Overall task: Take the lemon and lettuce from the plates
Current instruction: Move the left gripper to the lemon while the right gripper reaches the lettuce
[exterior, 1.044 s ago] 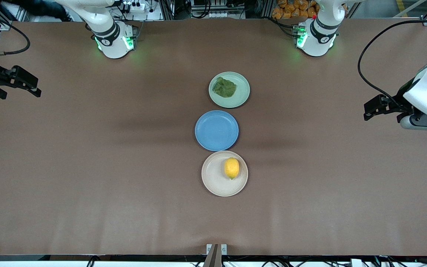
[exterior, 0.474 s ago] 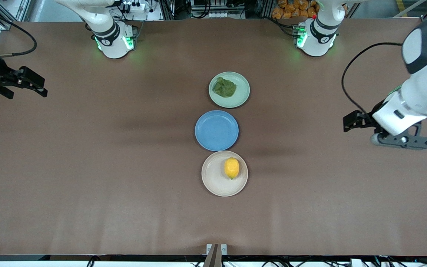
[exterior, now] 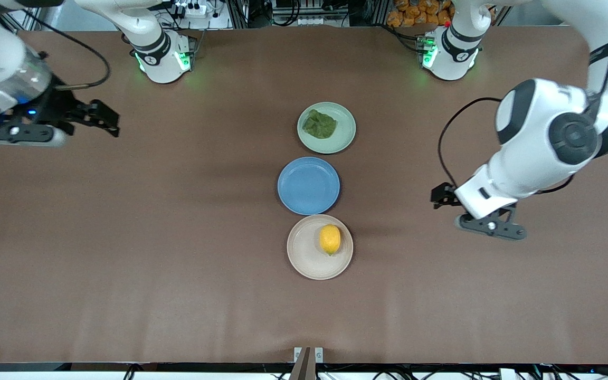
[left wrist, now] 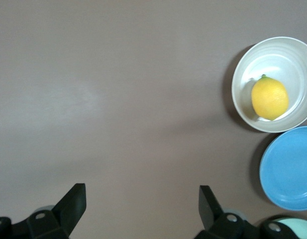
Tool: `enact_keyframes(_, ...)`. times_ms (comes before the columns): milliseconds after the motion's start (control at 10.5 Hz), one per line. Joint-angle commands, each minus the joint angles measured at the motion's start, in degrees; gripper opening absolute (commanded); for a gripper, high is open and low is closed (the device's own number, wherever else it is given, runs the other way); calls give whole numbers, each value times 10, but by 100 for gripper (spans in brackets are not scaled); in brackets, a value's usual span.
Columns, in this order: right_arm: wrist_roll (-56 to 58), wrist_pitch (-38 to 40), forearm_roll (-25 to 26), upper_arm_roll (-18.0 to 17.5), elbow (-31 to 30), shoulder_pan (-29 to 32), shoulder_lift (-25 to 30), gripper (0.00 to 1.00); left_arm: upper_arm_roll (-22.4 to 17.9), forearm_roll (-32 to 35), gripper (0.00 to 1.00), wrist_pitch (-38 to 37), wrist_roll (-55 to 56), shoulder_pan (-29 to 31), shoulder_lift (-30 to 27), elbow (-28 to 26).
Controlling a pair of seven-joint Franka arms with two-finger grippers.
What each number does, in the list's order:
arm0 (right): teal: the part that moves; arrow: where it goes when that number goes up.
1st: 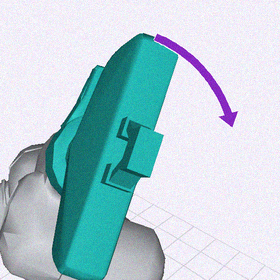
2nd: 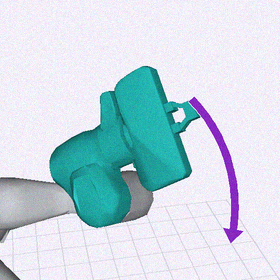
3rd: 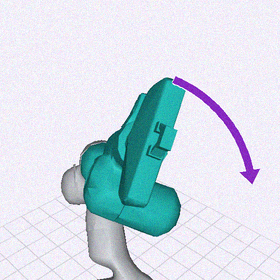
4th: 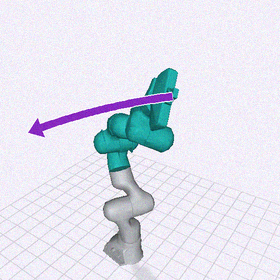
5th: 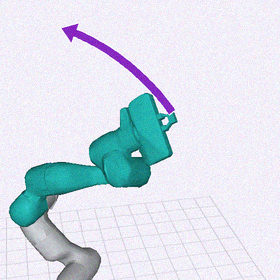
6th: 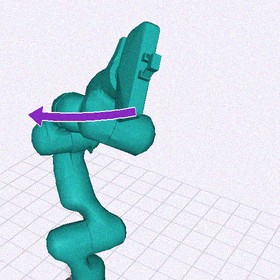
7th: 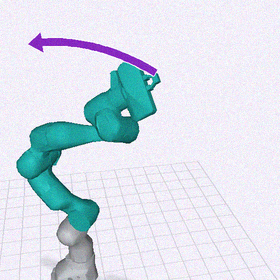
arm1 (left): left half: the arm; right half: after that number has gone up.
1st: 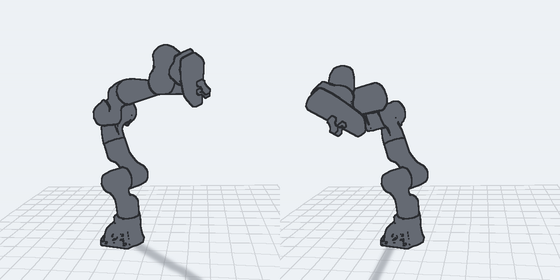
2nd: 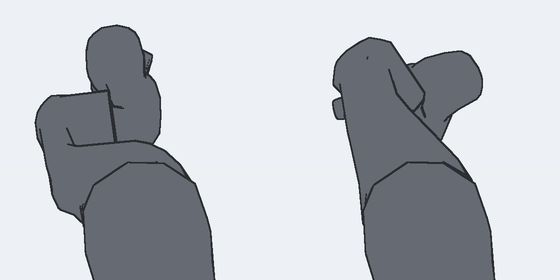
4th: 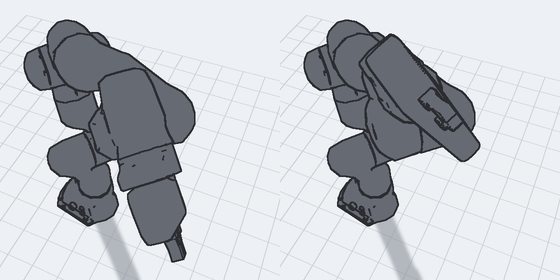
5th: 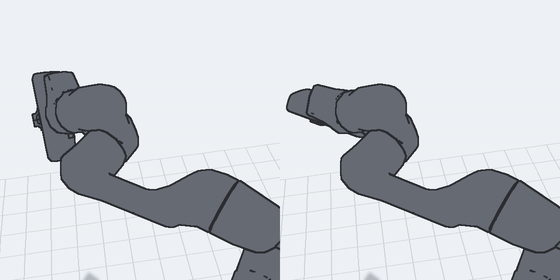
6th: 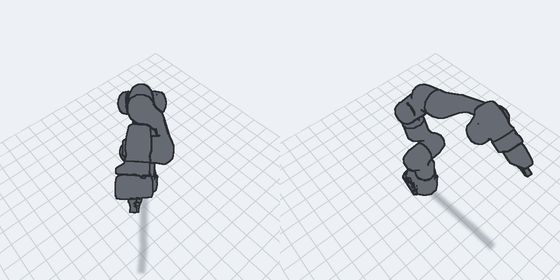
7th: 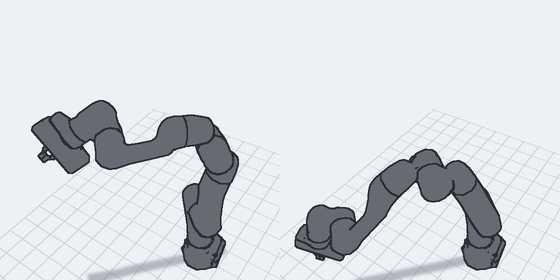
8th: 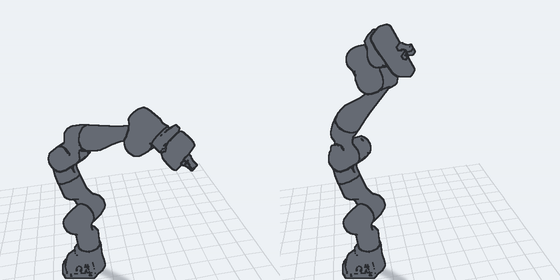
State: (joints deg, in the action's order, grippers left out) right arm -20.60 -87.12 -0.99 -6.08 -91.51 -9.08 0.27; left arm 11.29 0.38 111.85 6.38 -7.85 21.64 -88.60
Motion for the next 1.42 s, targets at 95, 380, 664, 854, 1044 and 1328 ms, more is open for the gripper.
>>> enact_keyframes(95, -154, -5, 5, 2, -2, -102, -42, 100, -5, -6, 100, 72, 140, -70, 61, 23)
enact_keyframes(380, -278, -53, 8, 2, -3, -188, -90, 100, -10, -6, 100, 114, 213, -119, 138, 83)
enact_keyframes(664, -413, -94, 10, 3, -3, -269, -138, 100, -41, 8, 100, 206, 224, -180, 189, 84)
enact_keyframes(854, -478, -117, 13, 2, -3, -305, -163, 100, -65, 7, 100, 243, 234, -208, 213, 84)
enact_keyframes(1044, -546, -170, -5, 1, -13, -333, -190, 100, -65, 6, 100, 279, 254, -209, 237, 84)
enact_keyframes(1328, -623, -290, -33, 1, -45, -377, -238, 100, -65, 6, 100, 324, 270, -218, 262, 85)
